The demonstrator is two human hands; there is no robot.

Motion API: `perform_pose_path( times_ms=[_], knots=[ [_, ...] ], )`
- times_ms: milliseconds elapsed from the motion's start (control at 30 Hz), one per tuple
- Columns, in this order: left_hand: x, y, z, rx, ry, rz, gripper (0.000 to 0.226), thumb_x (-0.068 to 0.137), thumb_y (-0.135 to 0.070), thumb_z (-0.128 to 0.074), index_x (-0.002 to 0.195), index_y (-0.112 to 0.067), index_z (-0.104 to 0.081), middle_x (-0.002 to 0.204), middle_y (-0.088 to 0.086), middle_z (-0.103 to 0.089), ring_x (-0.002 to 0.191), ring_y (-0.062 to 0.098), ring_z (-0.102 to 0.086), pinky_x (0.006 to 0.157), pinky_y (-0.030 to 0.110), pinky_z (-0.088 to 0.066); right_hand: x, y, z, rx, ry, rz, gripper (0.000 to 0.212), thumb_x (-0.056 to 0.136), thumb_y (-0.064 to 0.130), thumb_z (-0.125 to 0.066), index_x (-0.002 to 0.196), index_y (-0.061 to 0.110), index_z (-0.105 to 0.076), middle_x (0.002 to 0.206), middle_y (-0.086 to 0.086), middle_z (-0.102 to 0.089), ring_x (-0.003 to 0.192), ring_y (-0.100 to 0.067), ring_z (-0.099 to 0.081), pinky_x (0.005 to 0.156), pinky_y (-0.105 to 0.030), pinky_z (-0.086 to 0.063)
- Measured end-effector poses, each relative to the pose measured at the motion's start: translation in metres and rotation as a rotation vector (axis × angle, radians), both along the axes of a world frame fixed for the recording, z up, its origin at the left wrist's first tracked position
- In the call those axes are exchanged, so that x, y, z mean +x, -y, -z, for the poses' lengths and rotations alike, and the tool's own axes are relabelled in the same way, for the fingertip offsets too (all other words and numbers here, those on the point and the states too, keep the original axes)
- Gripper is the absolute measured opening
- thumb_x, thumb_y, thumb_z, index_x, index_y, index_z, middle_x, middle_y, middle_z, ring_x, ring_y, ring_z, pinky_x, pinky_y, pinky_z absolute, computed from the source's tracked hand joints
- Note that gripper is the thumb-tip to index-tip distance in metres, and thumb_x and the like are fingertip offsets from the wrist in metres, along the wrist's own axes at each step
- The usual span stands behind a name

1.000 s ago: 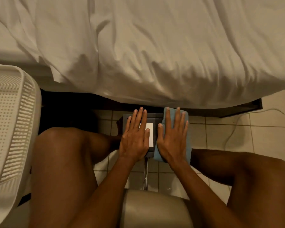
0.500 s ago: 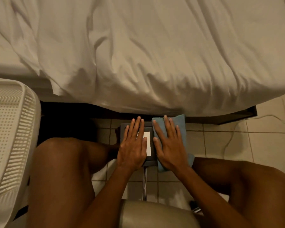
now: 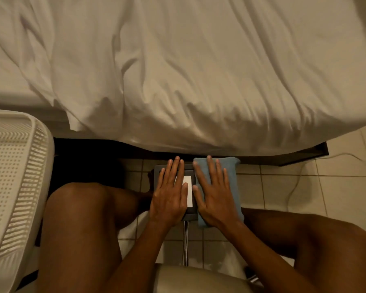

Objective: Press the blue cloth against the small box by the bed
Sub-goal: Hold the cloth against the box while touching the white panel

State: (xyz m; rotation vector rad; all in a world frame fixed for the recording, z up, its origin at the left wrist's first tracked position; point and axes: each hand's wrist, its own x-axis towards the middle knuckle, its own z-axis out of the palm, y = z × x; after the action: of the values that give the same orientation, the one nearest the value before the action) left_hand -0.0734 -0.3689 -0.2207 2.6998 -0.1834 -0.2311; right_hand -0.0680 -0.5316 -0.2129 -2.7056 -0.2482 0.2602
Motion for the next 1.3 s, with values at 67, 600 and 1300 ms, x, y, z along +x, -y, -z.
perform_pose_path(
  times_ms=[67, 600, 1300],
  knots=[
    [0.000, 0.000, 0.000, 0.001, 0.009, -0.001, 0.061, 0.105, -0.034, -0.024, 0.159, -0.017, -0.002, 0.168, -0.001, 0.005, 0.154, 0.013, 0.008, 0.126, 0.038, -0.007, 0.000, 0.005, 0.001, 0.034, 0.002, 0.010, 0.064, 0.103, 0.047, -0.033, 0.159, 0.039, -0.003, 0.169, 0.000, 0.007, 0.155, -0.018, 0.011, 0.126, -0.047, -0.002],
    [0.001, 0.001, 0.000, -0.009, 0.014, -0.009, 0.061, 0.105, -0.033, -0.026, 0.159, -0.018, -0.003, 0.168, -0.001, 0.003, 0.154, 0.012, 0.008, 0.125, 0.033, -0.001, 0.002, 0.015, 0.000, -0.050, 0.022, -0.117, 0.067, 0.102, 0.052, -0.031, 0.159, 0.035, -0.001, 0.169, -0.001, 0.010, 0.155, -0.021, 0.012, 0.126, -0.045, 0.003],
    [0.002, 0.001, 0.001, 0.018, 0.016, -0.008, 0.061, 0.105, -0.033, -0.025, 0.159, -0.017, -0.001, 0.168, 0.000, 0.003, 0.155, 0.013, 0.006, 0.125, 0.036, -0.007, 0.003, 0.016, 0.001, -0.020, 0.001, -0.066, 0.062, 0.102, 0.049, -0.026, 0.160, 0.034, -0.006, 0.169, 0.000, 0.006, 0.156, -0.018, 0.010, 0.126, -0.046, 0.001]
  ],
)
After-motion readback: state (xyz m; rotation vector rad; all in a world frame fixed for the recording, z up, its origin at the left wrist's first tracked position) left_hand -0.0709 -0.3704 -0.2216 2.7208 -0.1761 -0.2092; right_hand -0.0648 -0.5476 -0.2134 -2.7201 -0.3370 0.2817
